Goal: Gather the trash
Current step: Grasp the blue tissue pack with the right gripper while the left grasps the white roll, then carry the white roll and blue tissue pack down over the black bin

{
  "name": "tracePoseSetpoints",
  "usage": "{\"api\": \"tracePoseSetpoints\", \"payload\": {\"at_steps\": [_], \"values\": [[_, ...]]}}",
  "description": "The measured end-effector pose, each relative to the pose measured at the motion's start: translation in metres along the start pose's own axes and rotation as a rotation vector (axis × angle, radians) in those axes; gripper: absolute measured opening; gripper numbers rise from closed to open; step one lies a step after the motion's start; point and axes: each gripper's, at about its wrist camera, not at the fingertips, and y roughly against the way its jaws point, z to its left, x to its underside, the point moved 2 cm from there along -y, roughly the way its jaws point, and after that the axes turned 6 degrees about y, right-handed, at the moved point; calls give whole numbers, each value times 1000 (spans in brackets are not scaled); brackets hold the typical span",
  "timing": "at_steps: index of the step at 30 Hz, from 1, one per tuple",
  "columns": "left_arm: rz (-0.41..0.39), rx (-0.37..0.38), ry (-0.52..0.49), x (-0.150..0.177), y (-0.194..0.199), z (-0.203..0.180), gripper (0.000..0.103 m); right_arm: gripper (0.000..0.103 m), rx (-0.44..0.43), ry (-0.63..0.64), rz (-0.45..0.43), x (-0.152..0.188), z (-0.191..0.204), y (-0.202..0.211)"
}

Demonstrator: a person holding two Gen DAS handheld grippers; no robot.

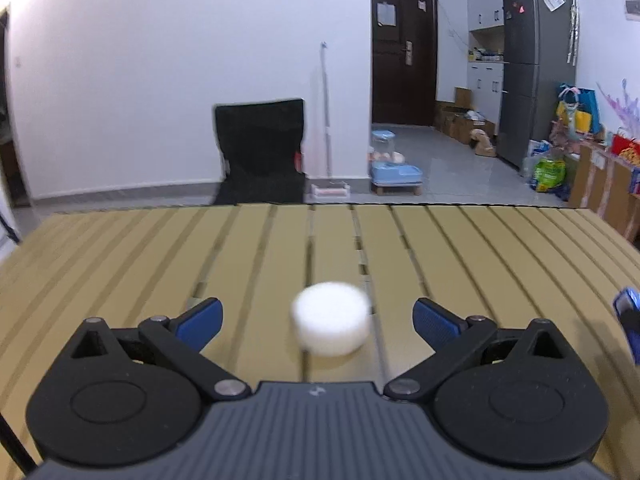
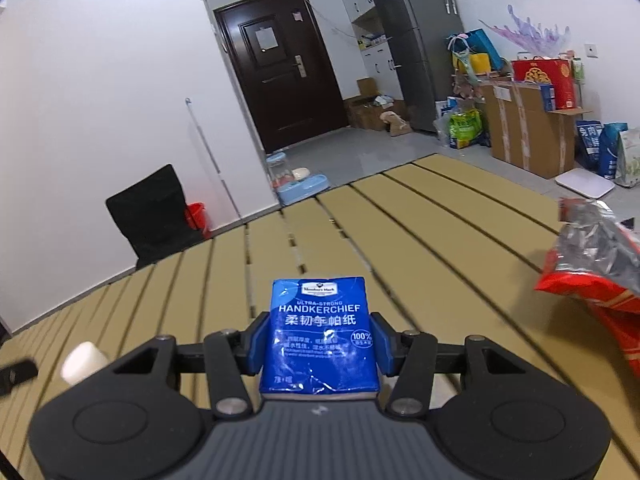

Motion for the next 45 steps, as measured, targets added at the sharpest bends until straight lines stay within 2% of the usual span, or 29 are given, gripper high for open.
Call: {"api": "tracePoseSetpoints", "payload": {"at_steps": [5, 10, 13, 14, 15, 18, 24, 30, 35, 40, 45], "values": [[64, -60, 13, -2, -47, -12, 103, 51, 30, -2, 3, -2, -20, -6], [102, -114, 35, -3, -77, -9, 101, 51, 55, -22, -8, -5, -35, -9], [107, -127, 26, -2, -86, -8, 81, 51, 64, -21, -4, -3, -39, -11], [114, -119, 19, -1, -89, -9, 65, 51, 62, -19, -3, -3, -38, -12], [130, -107, 13, 1, -92, -10, 55, 51, 59, -14, -2, -3, -37, -12], [120, -99, 11, 2, -91, -9, 54, 51, 51, 5, -1, -1, -32, -13], [97, -86, 32, -1, -74, -3, 54, 51, 36, 40, 13, 4, -18, -15], [79, -48, 39, 0, -42, 3, 54, 51, 17, 89, 16, 10, -2, 0], [52, -6, 53, 1, 0, 10, 54, 51, -2, 120, 18, 18, 11, 27], [25, -2, 35, 10, 43, 17, 54, 51, -37, 144, -2, 33, 29, 65], [5, 10, 63, 15, 86, 32, 53, 51, -71, 153, -25, 51, 39, 105]]}}
